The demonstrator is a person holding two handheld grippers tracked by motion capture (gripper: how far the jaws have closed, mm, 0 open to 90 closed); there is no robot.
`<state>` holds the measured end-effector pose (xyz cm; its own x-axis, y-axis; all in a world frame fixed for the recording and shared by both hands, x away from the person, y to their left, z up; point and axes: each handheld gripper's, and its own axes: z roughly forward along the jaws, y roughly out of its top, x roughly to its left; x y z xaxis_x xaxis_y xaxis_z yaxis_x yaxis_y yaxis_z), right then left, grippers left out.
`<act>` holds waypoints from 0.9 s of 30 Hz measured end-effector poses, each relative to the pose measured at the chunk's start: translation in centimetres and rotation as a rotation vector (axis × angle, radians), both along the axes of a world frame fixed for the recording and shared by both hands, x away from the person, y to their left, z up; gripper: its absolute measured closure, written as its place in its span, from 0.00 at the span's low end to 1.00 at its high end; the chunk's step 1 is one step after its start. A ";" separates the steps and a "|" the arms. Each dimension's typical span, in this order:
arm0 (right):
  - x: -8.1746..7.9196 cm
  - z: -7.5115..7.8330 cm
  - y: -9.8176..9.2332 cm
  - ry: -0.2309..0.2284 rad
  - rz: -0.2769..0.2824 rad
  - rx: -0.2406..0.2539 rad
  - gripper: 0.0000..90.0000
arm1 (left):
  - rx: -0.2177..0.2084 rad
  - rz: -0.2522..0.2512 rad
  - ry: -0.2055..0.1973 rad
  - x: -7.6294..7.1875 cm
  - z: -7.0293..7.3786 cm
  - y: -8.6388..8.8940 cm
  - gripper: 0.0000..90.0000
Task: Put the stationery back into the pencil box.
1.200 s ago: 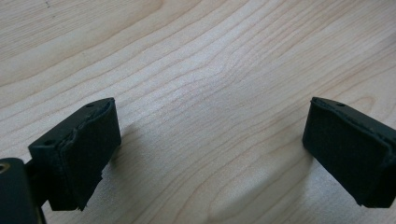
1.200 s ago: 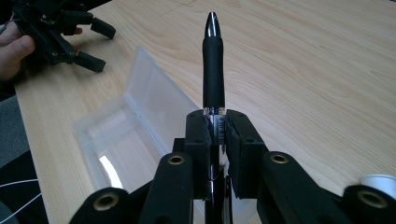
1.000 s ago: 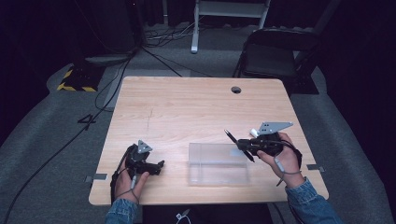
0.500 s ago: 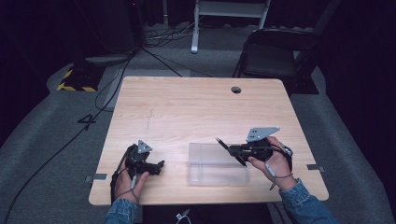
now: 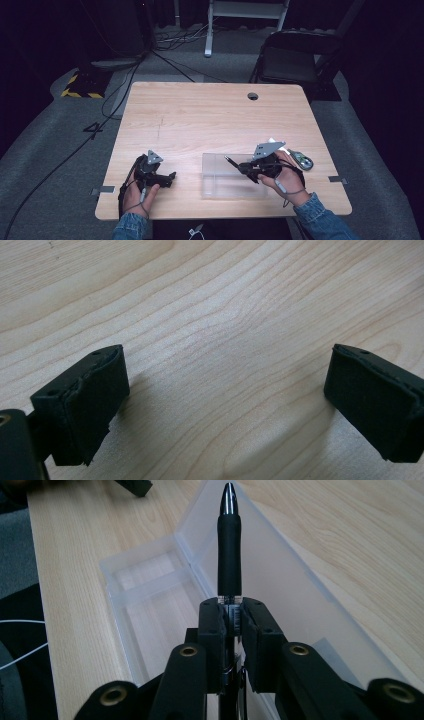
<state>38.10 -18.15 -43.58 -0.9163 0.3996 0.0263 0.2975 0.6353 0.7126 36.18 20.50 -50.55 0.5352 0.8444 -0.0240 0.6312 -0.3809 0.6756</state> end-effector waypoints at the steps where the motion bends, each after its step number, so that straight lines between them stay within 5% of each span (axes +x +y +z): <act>1: 0.0 -0.1 0.1 -0.002 0.004 -0.009 0.89 | 0.000 0.000 0.000 0.0 0.0 0.0 0.05; 12: -0.6 -1.2 1.4 -0.033 0.060 -0.097 0.89 | -0.002 0.001 0.003 0.0 0.0 0.0 0.05; 27: -0.9 -2.6 2.1 -0.021 0.091 -0.181 0.89 | -0.001 0.000 0.000 0.0 0.0 0.0 0.05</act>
